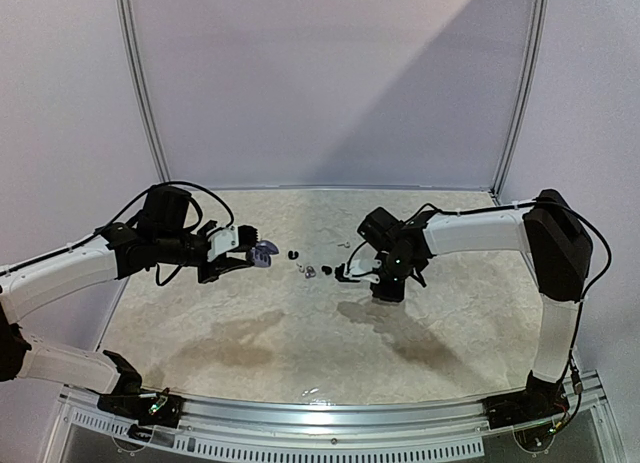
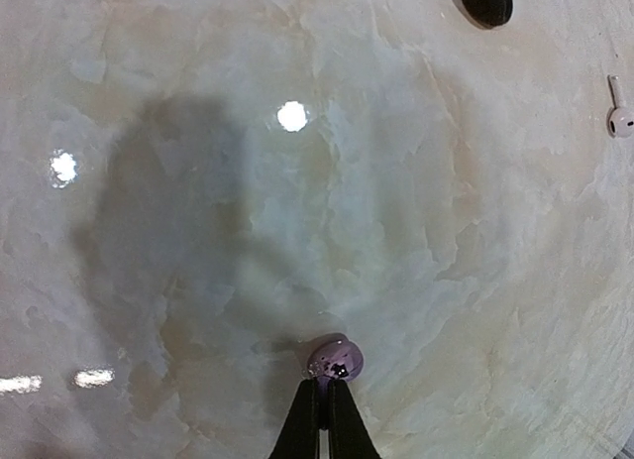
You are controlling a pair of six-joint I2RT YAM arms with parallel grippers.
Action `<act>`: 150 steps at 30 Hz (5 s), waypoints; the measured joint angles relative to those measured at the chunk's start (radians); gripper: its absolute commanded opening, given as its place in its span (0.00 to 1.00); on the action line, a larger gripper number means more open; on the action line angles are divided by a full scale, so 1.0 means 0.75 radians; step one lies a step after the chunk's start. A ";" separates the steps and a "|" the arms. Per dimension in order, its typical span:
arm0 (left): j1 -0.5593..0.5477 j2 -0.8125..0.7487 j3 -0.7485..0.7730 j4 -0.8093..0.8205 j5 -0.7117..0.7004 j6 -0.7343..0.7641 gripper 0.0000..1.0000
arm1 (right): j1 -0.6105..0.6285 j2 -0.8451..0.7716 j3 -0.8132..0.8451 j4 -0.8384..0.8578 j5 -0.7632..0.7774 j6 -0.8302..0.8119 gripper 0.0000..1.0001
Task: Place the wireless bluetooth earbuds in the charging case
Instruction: Pick up the left earbud from the center of the board, then insert the left earbud into the left side groove of the charging case, then move the right earbud to the center of the board.
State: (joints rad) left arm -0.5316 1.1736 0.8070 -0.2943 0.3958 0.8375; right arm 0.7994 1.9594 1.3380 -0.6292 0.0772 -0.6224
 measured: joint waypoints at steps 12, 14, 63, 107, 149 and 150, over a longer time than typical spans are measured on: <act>0.036 -0.004 0.027 0.085 0.122 -0.238 0.00 | -0.012 -0.100 0.352 -0.135 -0.299 0.224 0.00; 0.039 -0.004 0.036 0.131 0.176 -0.295 0.00 | -0.011 -0.176 0.410 -0.093 -0.400 0.278 0.00; 0.043 -0.005 0.105 0.509 0.660 -0.528 0.00 | 0.209 -0.120 0.845 0.039 -0.868 0.178 0.00; 0.044 -0.042 0.095 0.545 0.565 -0.547 0.00 | 0.228 -0.094 0.845 0.153 -0.720 0.193 0.00; 0.247 -0.131 -0.038 0.585 0.165 -1.068 0.00 | 0.144 -0.114 0.791 0.523 -0.130 0.850 0.55; 0.252 -0.144 -0.050 0.585 0.148 -1.077 0.00 | 0.136 -0.057 0.830 0.474 -0.070 0.893 0.59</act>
State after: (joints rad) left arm -0.3428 1.0657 0.7696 0.1444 0.5064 0.0299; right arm 0.9012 1.9167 1.9602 -0.2741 0.0246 0.0475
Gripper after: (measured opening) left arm 0.268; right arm 0.523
